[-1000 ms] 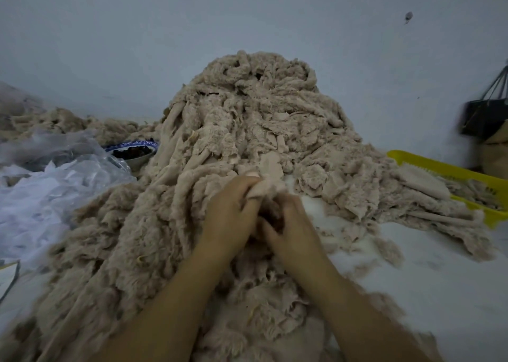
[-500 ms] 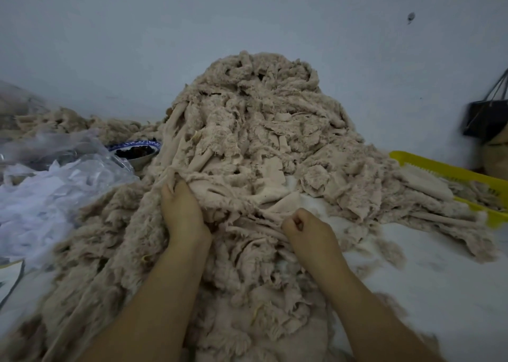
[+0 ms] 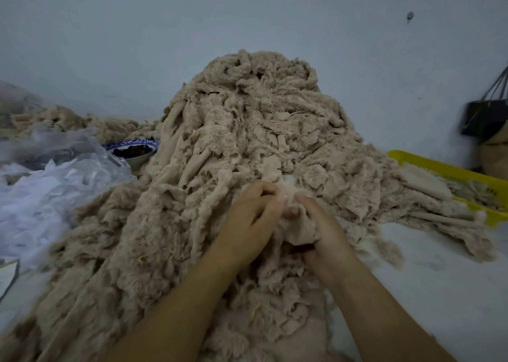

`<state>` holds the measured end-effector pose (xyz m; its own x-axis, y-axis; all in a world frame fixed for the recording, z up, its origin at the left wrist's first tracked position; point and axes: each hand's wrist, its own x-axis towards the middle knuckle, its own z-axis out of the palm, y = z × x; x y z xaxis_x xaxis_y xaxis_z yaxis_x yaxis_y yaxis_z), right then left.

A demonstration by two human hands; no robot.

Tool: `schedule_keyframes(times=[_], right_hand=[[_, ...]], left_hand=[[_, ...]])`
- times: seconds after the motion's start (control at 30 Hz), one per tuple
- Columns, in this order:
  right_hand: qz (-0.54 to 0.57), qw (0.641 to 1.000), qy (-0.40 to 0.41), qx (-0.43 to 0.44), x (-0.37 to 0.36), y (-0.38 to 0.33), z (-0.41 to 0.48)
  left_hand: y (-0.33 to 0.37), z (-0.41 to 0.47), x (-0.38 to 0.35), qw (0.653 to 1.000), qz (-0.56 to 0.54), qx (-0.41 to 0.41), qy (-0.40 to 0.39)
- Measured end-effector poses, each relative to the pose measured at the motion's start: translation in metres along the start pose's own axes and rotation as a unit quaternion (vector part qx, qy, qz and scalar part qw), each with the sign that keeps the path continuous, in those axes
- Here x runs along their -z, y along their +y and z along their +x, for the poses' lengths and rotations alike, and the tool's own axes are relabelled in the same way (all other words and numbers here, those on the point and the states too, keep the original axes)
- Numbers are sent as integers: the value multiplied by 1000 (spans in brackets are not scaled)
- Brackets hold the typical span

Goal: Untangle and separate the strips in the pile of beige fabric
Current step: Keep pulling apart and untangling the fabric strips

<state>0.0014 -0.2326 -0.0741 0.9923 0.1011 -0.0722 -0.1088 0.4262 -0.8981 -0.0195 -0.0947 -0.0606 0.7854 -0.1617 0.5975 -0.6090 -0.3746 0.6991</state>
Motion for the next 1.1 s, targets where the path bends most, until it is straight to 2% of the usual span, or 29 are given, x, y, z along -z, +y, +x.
schedule_keyframes(times=[0.03,0.1,0.17,0.27,0.3,0.37,0.43,0.53,0.63,0.7,0.8,0.9,1.0,1.07,1.1], right_hand=[[26,1000,0,0,1,-1,0],[65,998,-7,4,1,-4,0],[82,997,-4,9,0,-5,1],[61,998,-10,11,-2,-3,1],[56,998,-10,13,-2,-3,0],[54,998,-7,14,-2,-3,0],[65,998,11,11,-1,-4,1],[69,996,51,15,0,-4,4],[71,993,85,40,-1,-7,0],[25,991,107,72,1,-9,-2],[-57,988,98,109,1,-5,-4],[-76,989,79,101,-8,-4,-7],[-92,990,56,92,-8,-5,-6],[-104,991,30,80,-5,-2,-4],[-109,991,17,73,-5,-1,-5]], left_hand=[[-4,1,1,999,2,22,29],[-16,5,6,993,103,50,38],[-29,8,12,969,228,94,-32],[-48,6,11,923,306,179,-149],[-53,5,10,911,328,193,-160],[-58,6,13,908,336,213,-127],[-62,9,18,914,313,240,-95],[-59,10,22,916,266,282,-99],[-56,9,22,921,239,291,-102],[-52,9,26,927,200,300,-105],[-40,6,29,948,92,288,-105],[-15,5,23,959,-56,277,-11],[-9,7,10,934,-203,295,-19],[-8,6,2,917,-249,310,-23],[-10,6,0,910,-266,317,6]])
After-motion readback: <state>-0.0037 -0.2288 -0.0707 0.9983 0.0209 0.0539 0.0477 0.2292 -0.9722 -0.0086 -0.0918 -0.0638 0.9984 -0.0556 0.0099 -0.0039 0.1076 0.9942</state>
